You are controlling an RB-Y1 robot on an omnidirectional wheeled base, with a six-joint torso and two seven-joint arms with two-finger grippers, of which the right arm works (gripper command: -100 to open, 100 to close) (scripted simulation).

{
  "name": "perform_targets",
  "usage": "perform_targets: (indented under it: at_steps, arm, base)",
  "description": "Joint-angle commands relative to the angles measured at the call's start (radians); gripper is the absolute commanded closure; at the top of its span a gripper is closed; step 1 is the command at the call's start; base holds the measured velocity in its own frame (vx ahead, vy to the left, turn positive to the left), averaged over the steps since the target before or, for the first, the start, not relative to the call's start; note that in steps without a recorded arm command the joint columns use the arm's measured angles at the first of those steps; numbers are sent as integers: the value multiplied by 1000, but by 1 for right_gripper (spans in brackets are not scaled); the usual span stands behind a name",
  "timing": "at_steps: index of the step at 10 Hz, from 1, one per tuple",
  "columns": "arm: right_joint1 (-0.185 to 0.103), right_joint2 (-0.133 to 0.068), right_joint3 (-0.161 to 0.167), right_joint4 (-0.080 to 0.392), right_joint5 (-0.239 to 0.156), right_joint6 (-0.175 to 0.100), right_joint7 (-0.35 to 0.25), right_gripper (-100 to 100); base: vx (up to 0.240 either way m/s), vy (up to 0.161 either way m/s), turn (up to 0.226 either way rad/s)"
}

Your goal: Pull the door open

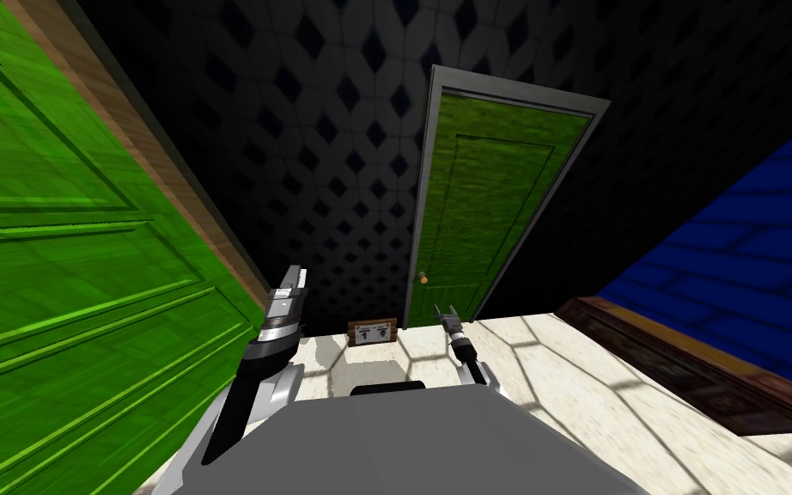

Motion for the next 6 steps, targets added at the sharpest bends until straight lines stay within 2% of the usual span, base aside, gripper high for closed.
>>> perform_targets:
  at_steps: [1,6]
  arm:
    - [-11,2,-5,31,9,-9,25,-100]
    - [-44,1,-20,128,34,-39,91,-100]
  base:
    - [108,2,-2]
    - [106,-2,-1]
